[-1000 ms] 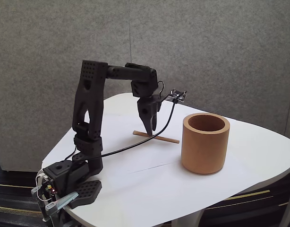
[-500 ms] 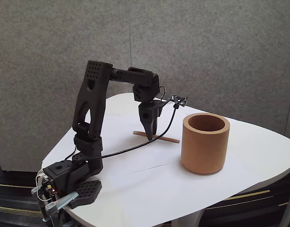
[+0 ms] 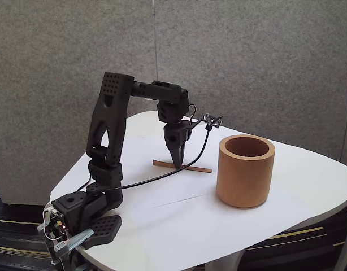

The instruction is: Grab the pen and put it in the pen holder.

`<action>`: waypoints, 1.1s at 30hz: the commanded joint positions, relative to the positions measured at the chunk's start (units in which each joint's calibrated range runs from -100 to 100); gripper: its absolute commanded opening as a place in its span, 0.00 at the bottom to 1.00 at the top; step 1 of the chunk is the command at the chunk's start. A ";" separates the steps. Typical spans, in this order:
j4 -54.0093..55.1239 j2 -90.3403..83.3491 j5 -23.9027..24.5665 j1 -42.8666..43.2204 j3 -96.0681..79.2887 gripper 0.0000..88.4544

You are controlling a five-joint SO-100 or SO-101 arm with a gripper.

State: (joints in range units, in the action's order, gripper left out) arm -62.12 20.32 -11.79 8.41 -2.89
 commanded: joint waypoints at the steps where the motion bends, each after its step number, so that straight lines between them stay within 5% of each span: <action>1: 0.00 -0.27 0.24 0.23 0.27 0.01; 16: -0.08 -1.41 0.29 -0.36 1.17 0.01; 33: -0.17 -23.53 -0.29 0.23 11.10 0.01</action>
State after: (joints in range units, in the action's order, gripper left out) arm -62.12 4.66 -11.70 8.34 3.79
